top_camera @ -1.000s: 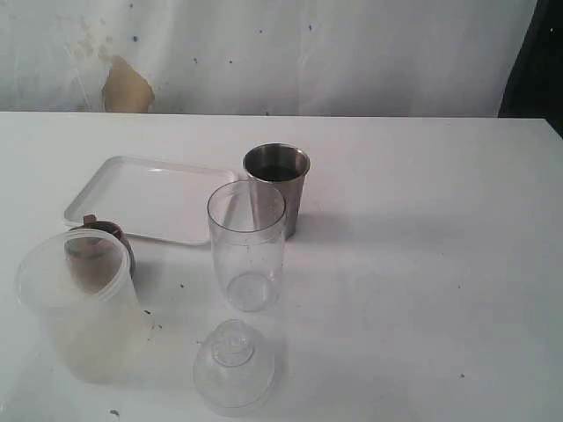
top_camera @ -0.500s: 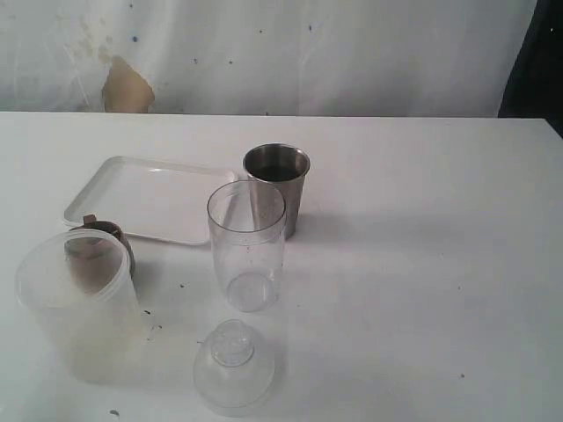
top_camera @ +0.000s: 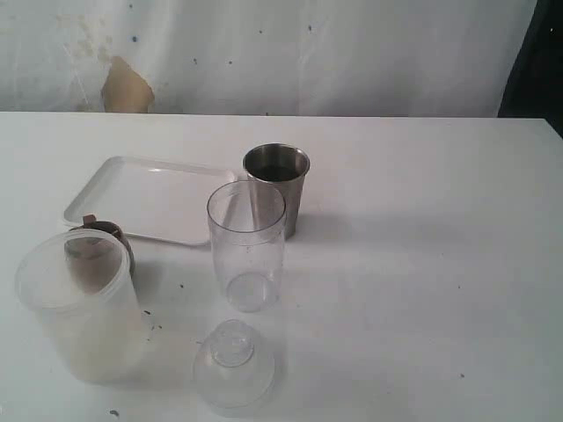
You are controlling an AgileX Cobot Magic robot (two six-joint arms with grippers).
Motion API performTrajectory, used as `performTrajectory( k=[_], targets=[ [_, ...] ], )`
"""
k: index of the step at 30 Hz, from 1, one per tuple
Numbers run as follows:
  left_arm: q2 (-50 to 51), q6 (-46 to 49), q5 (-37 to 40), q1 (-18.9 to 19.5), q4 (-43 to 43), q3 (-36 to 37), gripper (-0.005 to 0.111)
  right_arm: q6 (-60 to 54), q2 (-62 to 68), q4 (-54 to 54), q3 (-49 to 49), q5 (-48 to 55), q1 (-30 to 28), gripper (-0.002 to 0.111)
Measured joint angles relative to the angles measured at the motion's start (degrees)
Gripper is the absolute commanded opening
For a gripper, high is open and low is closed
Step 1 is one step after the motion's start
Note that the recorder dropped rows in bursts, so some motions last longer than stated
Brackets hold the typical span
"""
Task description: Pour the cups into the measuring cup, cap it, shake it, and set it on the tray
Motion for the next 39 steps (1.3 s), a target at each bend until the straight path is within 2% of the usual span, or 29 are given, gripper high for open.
performTrajectory(
  k=[2, 6, 13, 16, 20, 26, 28, 30, 31, 34, 36, 39],
  targets=[
    [5.1, 2.3, 1.4, 0.0, 0.0, -4.4, 0.0, 0.0, 0.0, 0.0, 0.0, 0.0, 0.0, 0.0],
    [16.9, 10.4, 10.1, 0.0, 0.0, -10.8, 0.0, 0.0, 0.0, 0.0, 0.0, 0.0, 0.0, 0.0],
    [36.1, 13.7, 18.6, 0.0, 0.0, -11.4, 0.0, 0.0, 0.0, 0.0, 0.0, 0.0, 0.0, 0.0],
    [42.9, 13.8, 19.9, 0.1, 1.9, -11.4, 0.0, 0.0, 0.0, 0.0, 0.0, 0.0, 0.0, 0.0],
    [49.3, 10.7, 22.9, 2.3, 10.7, -13.7, 0.0, 0.0, 0.0, 0.0, 0.0, 0.0, 0.0, 0.0],
    [52.5, -1.9, 22.3, 7.7, 21.8, -16.4, 0.0, 0.0, 0.0, 0.0, 0.0, 0.0, 0.0, 0.0],
    [52.5, -11.0, 18.2, 10.0, 28.6, -16.5, 0.0, 0.0, 0.0, 0.0, 0.0, 0.0, 0.0, 0.0],
    [53.2, -21.7, 11.3, 12.9, 39.2, -16.5, 0.0, 0.0, 0.0, 0.0, 0.0, 0.0, 0.0, 0.0],
    [54.1, -29.7, 2.7, 15.2, 47.1, -16.7, 0.0, 0.0, 0.0, 0.0, 0.0, 0.0, 0.0, 0.0],
    [58.6, -42.8, -20.7, 21.4, 61.2, -20.5, 0.0, 0.0, 0.0, 0.0, 0.0, 0.0, 0.0, 0.0],
    [61.4, -50.0, -27.5, 23.4, 70.0, -24.7, 0.0, 0.0, 0.0, 0.0, 0.0, 0.0, 0.0, 0.0],
    [64.6, -54.7, -30.8, 24.8, 88.7, -30.4, 0.0, 0.0, 0.0, 0.0, 0.0, 0.0, 0.0, 0.0]
  ],
)
